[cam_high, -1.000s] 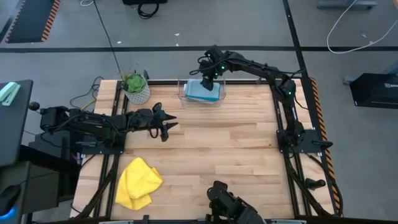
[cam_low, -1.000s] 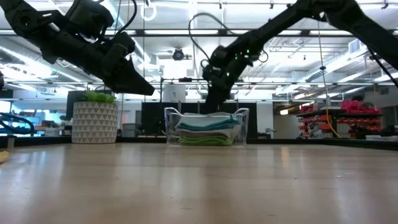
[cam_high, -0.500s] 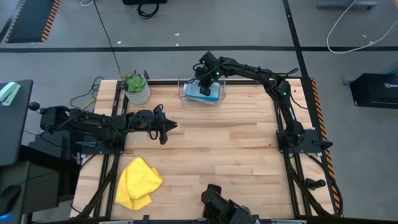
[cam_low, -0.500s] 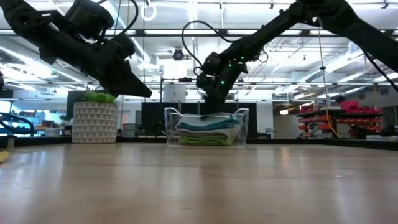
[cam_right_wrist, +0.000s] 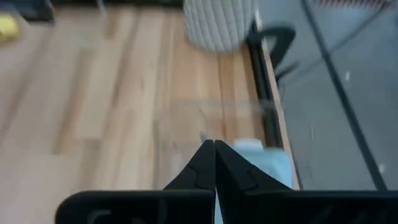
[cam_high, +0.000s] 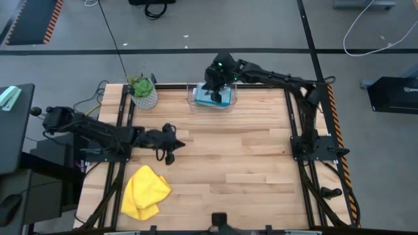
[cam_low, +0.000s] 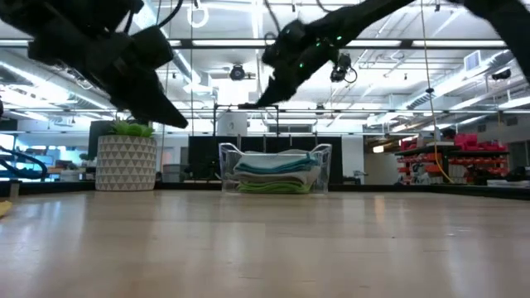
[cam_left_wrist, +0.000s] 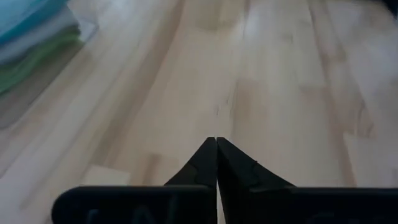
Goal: Fold microfiber towels
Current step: Fold the yellow microfiber cloth
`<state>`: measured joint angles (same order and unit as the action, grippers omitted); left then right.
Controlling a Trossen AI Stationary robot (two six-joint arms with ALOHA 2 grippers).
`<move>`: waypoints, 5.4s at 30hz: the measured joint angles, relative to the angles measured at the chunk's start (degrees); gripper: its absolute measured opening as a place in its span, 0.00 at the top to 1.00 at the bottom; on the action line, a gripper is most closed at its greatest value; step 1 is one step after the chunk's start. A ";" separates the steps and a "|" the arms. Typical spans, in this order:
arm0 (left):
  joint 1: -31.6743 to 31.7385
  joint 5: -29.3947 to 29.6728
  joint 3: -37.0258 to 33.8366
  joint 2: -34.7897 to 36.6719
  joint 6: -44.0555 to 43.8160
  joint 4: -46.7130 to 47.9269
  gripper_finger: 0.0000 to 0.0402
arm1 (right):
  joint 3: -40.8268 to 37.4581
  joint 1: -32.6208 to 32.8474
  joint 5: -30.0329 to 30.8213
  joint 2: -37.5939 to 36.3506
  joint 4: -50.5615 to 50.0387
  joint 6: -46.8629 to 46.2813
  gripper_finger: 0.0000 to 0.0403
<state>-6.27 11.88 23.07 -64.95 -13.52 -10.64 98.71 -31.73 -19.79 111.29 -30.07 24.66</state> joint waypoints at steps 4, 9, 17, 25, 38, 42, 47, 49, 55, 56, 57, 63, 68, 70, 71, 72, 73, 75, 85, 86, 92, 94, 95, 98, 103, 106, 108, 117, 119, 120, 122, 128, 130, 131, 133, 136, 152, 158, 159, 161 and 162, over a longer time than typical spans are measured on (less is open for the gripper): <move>-5.15 1.80 4.16 -0.02 -3.02 8.79 0.96 | -11.19 3.28 -0.18 -7.08 14.63 -4.41 0.99; -10.50 2.07 8.90 -0.02 -9.85 20.66 0.96 | -25.13 7.90 0.61 -14.50 31.18 -9.00 0.99; -16.67 3.21 13.75 -0.02 -24.63 36.34 0.81 | -38.53 13.87 1.93 -19.96 46.54 -11.10 0.99; -21.51 -0.80 17.49 -2.57 -36.43 43.47 0.57 | -39.54 16.65 2.01 -20.77 47.68 -9.65 0.98; -23.64 -8.05 20.11 -18.63 -38.80 42.70 0.61 | -39.12 20.45 1.88 -21.06 49.87 -7.58 0.98; -23.62 -9.13 20.11 -23.20 -38.37 37.18 0.77 | -39.12 20.40 1.31 -21.05 48.93 -7.09 0.98; -23.25 -5.92 20.82 -25.88 -38.31 34.16 0.98 | -39.12 20.40 1.25 -21.01 46.96 -6.12 0.98; -21.97 -4.57 21.79 -25.94 -36.67 33.50 0.97 | -39.12 20.40 1.26 -20.98 46.15 -5.54 0.98; -15.76 -2.83 25.75 -25.92 -26.39 29.54 0.99 | -39.12 20.42 1.04 -20.96 45.21 -5.13 0.98; -14.71 -2.93 26.47 -25.92 -24.81 29.65 0.98 | -39.09 20.42 1.04 -20.96 45.00 -5.13 0.98; -13.82 -3.13 27.28 -25.92 -23.49 30.14 0.98 | -39.12 20.42 1.04 -20.96 44.96 -5.10 0.98; -13.50 -4.68 35.46 -25.90 -15.76 43.31 0.99 | -39.07 20.42 1.04 -20.96 43.80 -5.70 0.99; -13.93 -4.67 42.89 -25.89 -17.19 59.28 0.94 | -39.07 20.66 1.07 -20.96 40.76 -6.66 0.98; -14.01 -5.08 44.47 -25.85 -19.31 63.02 0.89 | -39.07 21.06 1.08 -20.96 39.45 -6.66 0.98; -14.09 -6.18 44.70 -25.81 -20.95 64.68 0.85 | -39.07 21.36 1.07 -20.96 38.95 -6.66 0.98; -14.13 -8.13 44.61 -25.79 -22.51 66.24 0.81 | -39.07 21.76 1.07 -20.96 38.43 -6.65 0.98; -14.15 -10.39 44.10 -25.79 -24.06 67.43 0.76 | -39.07 22.14 1.07 -20.96 37.87 -6.64 0.98; -14.24 -15.40 42.27 -25.79 -25.99 69.25 0.66 | -39.08 23.06 1.07 -20.96 36.92 -6.50 0.99; -15.92 -24.62 29.55 -25.62 -18.44 69.22 0.33 | -40.12 25.91 1.08 -20.92 36.86 -4.10 0.99; -16.15 -25.03 28.42 -25.62 -16.90 69.04 0.33 | -40.12 25.91 1.07 -20.91 36.91 -4.10 0.99; -16.46 -25.26 23.58 -25.62 -12.35 65.29 0.41 | -40.12 25.89 1.09 -20.92 36.86 -3.90 0.99; -16.40 -25.09 22.48 -25.62 -12.31 63.96 0.45 | -40.12 25.89 1.07 -20.92 36.85 -3.83 0.99; -16.40 -24.84 21.88 -25.59 -12.32 63.43 0.47 | -40.12 25.89 1.07 -20.92 36.85 -3.65 0.99; -16.40 -24.33 20.31 -25.59 -12.76 61.83 0.54 | -40.12 25.89 1.07 -20.92 36.76 -3.51 0.98; -16.40 -23.70 20.11 -25.52 -11.11 60.70 0.73 | -40.12 25.89 1.07 -20.92 36.44 -3.47 0.99; -16.35 -22.44 21.97 -25.66 -8.27 60.20 0.90 | -40.12 25.89 1.09 -20.92 36.30 -3.47 0.98; -16.27 -20.52 24.21 -25.66 -6.76 61.30 0.97 | -40.12 25.89 1.09 -20.92 35.87 -3.47 0.98; -14.67 -6.51 42.07 -25.68 0.37 76.47 0.98 | -40.50 25.45 6.04 -26.57 25.17 -2.09 0.99; -14.49 -2.26 46.72 -25.66 2.41 80.02 0.98 | -42.72 25.47 6.01 -27.92 26.34 -1.48 0.99; -14.34 -0.20 48.87 -25.66 3.77 81.41 0.98 | -44.62 25.42 5.92 -28.50 28.34 -1.47 0.99; -13.68 3.08 52.92 -25.66 5.30 83.68 0.97 | -49.24 25.07 4.71 -29.29 33.15 -2.64 0.99; -11.54 12.29 63.66 -25.64 12.80 85.84 0.98 | -59.49 24.84 3.49 -30.60 42.03 -8.77 0.98; -10.98 12.83 66.77 -25.64 16.52 85.61 0.98 | -59.73 24.86 3.39 -30.32 42.34 -12.40 0.97; -10.81 12.91 68.06 -25.64 18.12 85.43 0.98 | -59.73 24.93 3.41 -30.27 42.16 -13.64 0.95; -10.60 12.89 70.12 -25.64 21.22 85.04 0.97 | -59.49 25.43 3.49 -29.88 42.26 -13.69 0.89; -10.40 12.48 71.57 -25.70 24.50 84.25 0.98 | -58.34 25.71 3.29 -29.81 42.08 -11.65 0.75; -10.28 12.11 70.90 -31.43 22.76 80.73 0.98 | -47.16 30.52 -0.67 -22.04 32.94 5.11 0.37; -13.37 16.75 70.90 -31.43 12.86 79.38 0.98 | -47.32 30.38 -0.73 -21.18 32.24 5.50 0.39; -14.22 17.84 70.90 -31.43 11.32 79.23 0.98 | -47.37 30.47 -0.76 -21.47 31.29 5.52 0.39; -15.73 19.23 70.90 -31.43 8.22 78.77 0.98 | -47.38 30.84 -0.79 -21.88 31.54 5.52 0.39; -16.56 19.84 70.90 -31.43 7.02 78.69 0.98 | -47.38 30.90 -0.64 -22.29 31.11 5.41 0.39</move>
<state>-22.83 31.72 93.97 -96.38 -6.51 68.06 51.33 -0.84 -20.43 89.00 1.04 30.07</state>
